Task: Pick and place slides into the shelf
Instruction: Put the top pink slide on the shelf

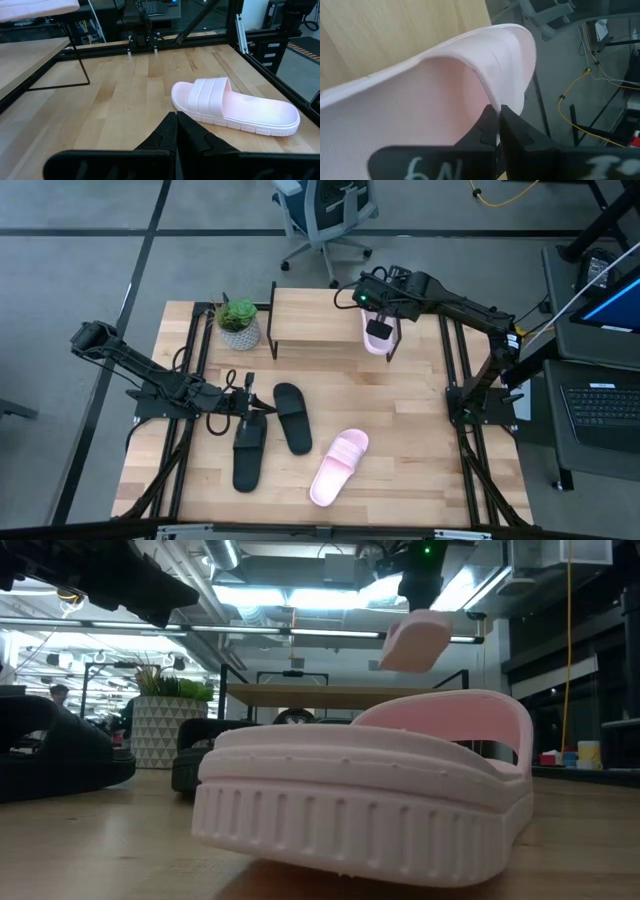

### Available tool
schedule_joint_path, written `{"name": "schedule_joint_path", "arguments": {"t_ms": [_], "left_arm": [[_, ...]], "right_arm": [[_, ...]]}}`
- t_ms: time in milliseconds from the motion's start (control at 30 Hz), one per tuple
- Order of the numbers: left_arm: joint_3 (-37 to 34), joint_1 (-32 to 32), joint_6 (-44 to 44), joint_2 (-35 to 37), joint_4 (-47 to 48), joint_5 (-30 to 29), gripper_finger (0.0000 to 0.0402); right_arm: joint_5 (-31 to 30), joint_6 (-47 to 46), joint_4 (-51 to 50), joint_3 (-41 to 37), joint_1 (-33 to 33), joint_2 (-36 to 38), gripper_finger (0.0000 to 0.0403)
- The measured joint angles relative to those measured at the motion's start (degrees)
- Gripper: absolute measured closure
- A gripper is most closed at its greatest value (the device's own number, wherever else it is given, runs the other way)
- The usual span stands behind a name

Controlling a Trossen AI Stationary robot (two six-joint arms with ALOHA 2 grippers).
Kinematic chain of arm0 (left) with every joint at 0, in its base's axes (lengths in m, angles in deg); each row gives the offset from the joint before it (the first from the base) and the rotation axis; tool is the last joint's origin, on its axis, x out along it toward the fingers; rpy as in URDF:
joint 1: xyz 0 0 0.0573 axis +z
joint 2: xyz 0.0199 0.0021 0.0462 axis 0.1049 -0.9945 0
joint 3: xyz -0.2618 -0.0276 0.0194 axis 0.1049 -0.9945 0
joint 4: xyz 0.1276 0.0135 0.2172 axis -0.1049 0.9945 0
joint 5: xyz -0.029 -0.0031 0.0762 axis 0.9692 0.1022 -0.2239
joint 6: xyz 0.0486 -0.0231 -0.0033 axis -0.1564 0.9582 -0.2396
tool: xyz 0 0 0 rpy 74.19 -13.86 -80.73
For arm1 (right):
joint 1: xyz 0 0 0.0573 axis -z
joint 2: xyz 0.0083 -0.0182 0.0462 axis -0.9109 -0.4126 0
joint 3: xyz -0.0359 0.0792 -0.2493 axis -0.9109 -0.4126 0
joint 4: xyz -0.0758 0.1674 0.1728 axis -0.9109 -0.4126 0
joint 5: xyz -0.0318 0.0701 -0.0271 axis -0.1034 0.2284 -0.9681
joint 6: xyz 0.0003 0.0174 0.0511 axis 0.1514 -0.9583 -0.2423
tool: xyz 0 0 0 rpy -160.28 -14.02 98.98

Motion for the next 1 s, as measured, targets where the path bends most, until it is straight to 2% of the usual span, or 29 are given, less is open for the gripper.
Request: {"name": "schedule_joint_path", "arguments": {"t_ms": [233,367,467,1000], "left_arm": [[0.0,0.0,0.0,0.0,0.0,0.01,0.0401],[0.0,0.0,0.0,0.0,0.0,0.0,0.0401],[0.0,0.0,0.0,0.0,0.0,0.01,0.0401],[0.0,-0.02,0.0,0.0,0.0,0.0,0.0401]], "right_arm": [[-0.04,0.94,0.44,-0.11,0.02,0.0,0.0396],[-0.42,1.59,2.74,-3.42,0.02,0.0,0.0396],[-2.87,3.54,3.91,-6.43,-0.01,-0.01,0.0396],[-1.0,4.56,6.49,-9.44,2.54,0.0,0.0396]]}}
